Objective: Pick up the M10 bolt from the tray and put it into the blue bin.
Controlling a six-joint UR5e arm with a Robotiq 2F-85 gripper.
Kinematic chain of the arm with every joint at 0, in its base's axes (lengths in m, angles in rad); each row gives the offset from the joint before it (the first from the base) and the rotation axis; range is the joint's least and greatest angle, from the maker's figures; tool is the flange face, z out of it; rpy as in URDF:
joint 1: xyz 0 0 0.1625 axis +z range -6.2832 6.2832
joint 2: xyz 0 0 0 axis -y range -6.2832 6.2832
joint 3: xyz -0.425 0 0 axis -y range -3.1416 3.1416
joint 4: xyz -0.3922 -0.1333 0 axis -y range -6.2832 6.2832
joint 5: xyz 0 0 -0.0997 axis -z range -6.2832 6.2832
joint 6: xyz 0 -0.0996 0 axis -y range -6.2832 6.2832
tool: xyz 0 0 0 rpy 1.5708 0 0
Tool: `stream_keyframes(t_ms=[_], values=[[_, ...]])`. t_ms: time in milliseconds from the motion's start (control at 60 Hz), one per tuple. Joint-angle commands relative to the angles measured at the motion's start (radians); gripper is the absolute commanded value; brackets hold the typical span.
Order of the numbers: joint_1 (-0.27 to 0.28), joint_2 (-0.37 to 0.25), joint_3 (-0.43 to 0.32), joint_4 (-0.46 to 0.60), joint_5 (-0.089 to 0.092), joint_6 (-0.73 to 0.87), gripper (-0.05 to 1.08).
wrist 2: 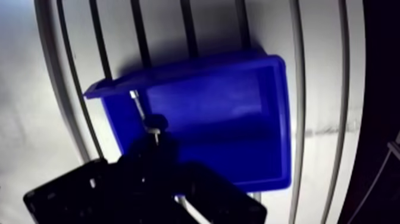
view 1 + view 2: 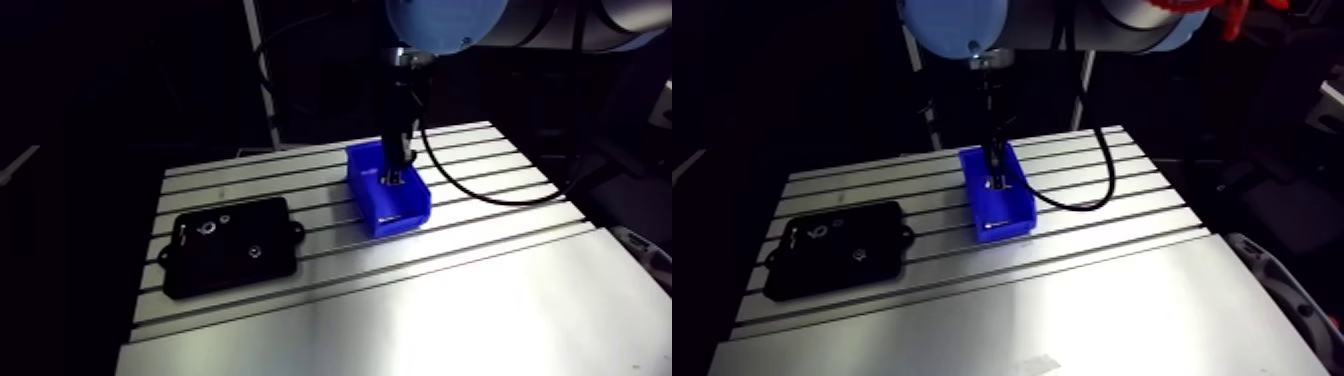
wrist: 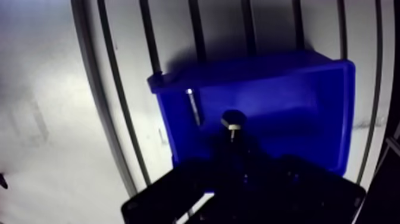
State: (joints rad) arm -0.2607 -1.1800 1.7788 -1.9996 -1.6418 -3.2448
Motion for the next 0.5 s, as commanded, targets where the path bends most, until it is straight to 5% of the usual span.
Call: stream_keyframes(t_ms=[17,500], values=[[-0.001,0.045,0.001,-0.026,0.001,0.013,1.06],[0.000,0.063,-0.002,-0.027,-0.005,0.054,0.94]])
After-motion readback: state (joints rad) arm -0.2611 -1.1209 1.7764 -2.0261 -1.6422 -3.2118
